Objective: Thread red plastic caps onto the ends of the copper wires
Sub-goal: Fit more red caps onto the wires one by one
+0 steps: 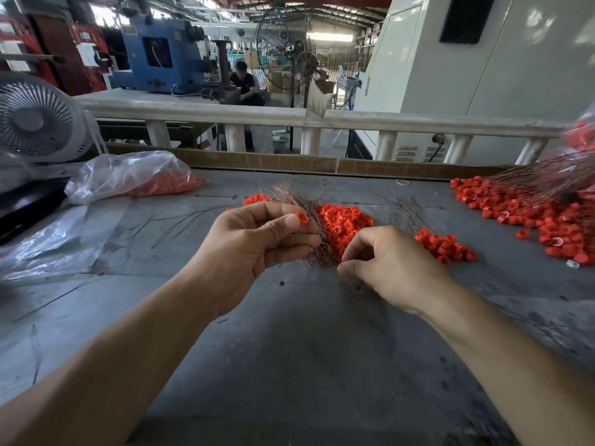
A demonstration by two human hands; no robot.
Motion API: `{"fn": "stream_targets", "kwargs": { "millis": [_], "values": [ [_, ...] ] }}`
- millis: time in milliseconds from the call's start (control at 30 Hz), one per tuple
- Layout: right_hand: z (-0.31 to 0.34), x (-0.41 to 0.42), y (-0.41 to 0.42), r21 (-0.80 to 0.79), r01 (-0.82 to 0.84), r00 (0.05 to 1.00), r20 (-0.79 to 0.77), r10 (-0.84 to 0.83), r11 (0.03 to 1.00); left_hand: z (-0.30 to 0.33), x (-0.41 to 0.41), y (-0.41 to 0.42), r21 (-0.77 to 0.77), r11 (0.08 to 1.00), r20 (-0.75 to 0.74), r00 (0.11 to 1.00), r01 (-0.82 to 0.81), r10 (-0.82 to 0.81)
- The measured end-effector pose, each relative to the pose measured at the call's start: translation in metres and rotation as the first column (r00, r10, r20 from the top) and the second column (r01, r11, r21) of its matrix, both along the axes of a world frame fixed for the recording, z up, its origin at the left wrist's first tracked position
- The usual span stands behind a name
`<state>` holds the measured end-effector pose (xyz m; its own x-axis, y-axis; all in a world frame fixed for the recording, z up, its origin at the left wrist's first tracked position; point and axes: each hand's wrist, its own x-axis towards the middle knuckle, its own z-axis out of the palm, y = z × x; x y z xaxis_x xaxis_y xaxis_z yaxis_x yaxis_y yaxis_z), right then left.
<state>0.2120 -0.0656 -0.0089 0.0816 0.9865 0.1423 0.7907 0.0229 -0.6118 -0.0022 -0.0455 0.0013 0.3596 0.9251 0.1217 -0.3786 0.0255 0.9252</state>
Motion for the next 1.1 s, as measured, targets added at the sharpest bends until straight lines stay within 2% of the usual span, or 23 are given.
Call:
{"fn": "stream_targets", "kwargs": {
  "millis": [100,200,300,467,600,867,1000,1100],
  "values": [
    [0.007,0.001,0.001,0.082,0.028,0.965,-0.262,-0.005,0.996,-0.001,0.001,0.000,0.007,1.000,-0.007,1.000,0.001,-0.001],
    [0.016,-0.003,-0.003,0.153,0.014,0.854,-0.515,0.068,0.988,-0.002,0.003,-0.002,0.020,1.000,-0.018,1.000,0.005,-0.005],
    [0.023,-0.011,-0.009,0.244,-0.012,0.780,-0.604,0.162,0.970,-0.003,0.006,-0.004,0.056,0.998,-0.045,0.999,0.014,-0.012],
    [0.025,-0.023,-0.017,0.400,-0.063,0.849,-0.460,0.260,0.914,-0.005,0.008,-0.006,0.130,0.992,-0.084,0.996,0.008,0.003],
    [0.022,-0.026,-0.020,0.430,-0.106,0.890,-0.360,0.278,0.896,-0.005,0.009,-0.007,0.189,0.982,-0.103,0.994,-0.004,0.024],
    [0.019,-0.027,-0.020,0.486,-0.114,0.916,-0.287,0.281,0.866,-0.005,0.012,-0.010,0.293,0.953,-0.135,0.983,-0.076,0.120],
    [0.020,-0.028,-0.021,0.555,-0.148,0.945,-0.165,0.283,0.819,-0.005,0.013,-0.010,0.326,0.940,-0.159,0.974,-0.100,0.159],
    [0.021,-0.026,-0.022,0.565,-0.166,0.938,-0.162,0.306,0.809,-0.006,0.012,-0.009,0.331,0.938,-0.162,0.974,-0.098,0.159]
  ]
}}
